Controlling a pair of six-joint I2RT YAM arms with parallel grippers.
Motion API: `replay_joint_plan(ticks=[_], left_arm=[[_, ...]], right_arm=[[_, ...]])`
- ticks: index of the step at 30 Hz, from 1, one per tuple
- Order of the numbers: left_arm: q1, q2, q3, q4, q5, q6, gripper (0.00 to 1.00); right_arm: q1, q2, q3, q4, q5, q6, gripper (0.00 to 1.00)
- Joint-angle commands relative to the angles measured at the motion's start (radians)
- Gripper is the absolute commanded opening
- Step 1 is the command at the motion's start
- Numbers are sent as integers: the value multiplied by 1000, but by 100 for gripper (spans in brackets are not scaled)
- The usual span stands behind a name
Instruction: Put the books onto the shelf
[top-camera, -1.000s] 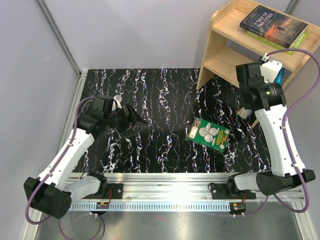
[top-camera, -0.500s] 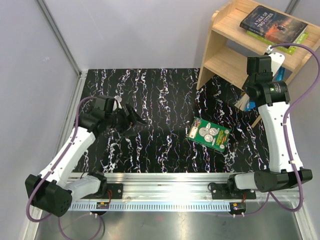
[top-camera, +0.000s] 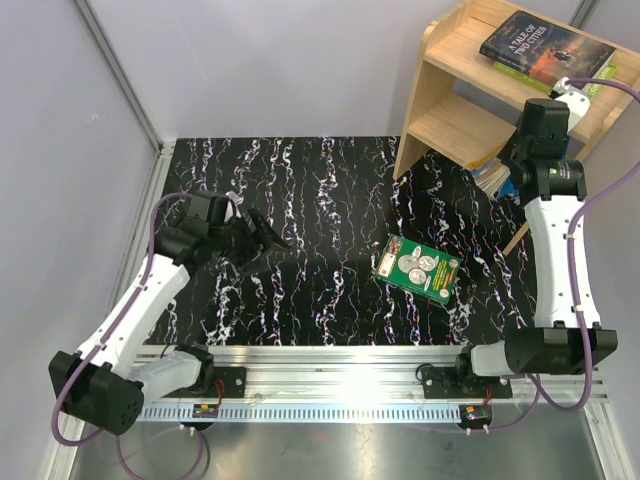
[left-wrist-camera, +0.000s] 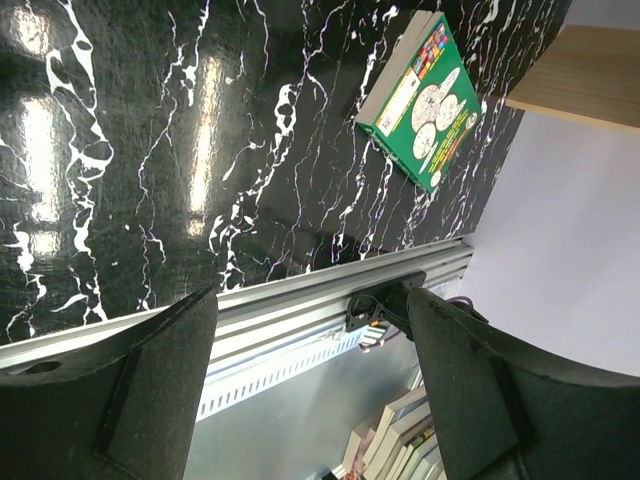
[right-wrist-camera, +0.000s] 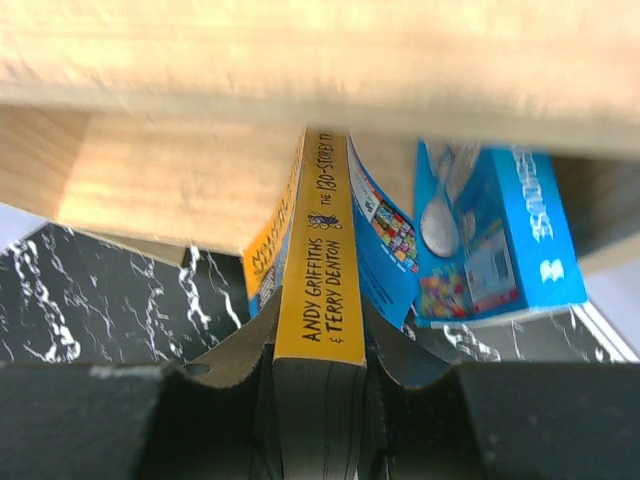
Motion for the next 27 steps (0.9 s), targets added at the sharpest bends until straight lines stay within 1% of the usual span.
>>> replay_joint_plan(ticks=[1,3,7,11,15,18,19,20,21,22,26,27], left_arm=[[4,-53,-33,13,-31,4,79],[4,-71,-59,30,-34,-7,79],[6,-94,-112,61,-32,-26,79],[6,-109,-168,105,-17,-48,79],[6,-126,-202,133,-8,-59,79],[6,-140,-219,131,-8,-56,79],[6,-145,-224,124,-9,-51,79],[6,-148,-228,121,-9,-48,79],[6,-155,-231,116,-11,-45,79],[6,-160,-240,101,-12,-40,79],[6,-180,-253,64,-31,-22,79],[6,-189,-257,56,-35,-17,79]], right_arm=[[-18,-28,0,200,-21,-72,0],[-18,-42,19,193,-20,-69,0],[-18,-70,18,177,8,-116,0],[-16,-108,-2,177,87,-171,0],[-7,-159,-60,231,152,-234,0],[7,-180,-100,324,187,-305,0],[8,-183,-114,352,192,-353,0],[8,-193,-158,388,189,-374,0],[8,-199,-186,474,184,-394,0],[8,-203,-209,514,181,-421,0],[8,-177,-282,637,195,-470,0],[8,-176,-307,704,193,-481,0]])
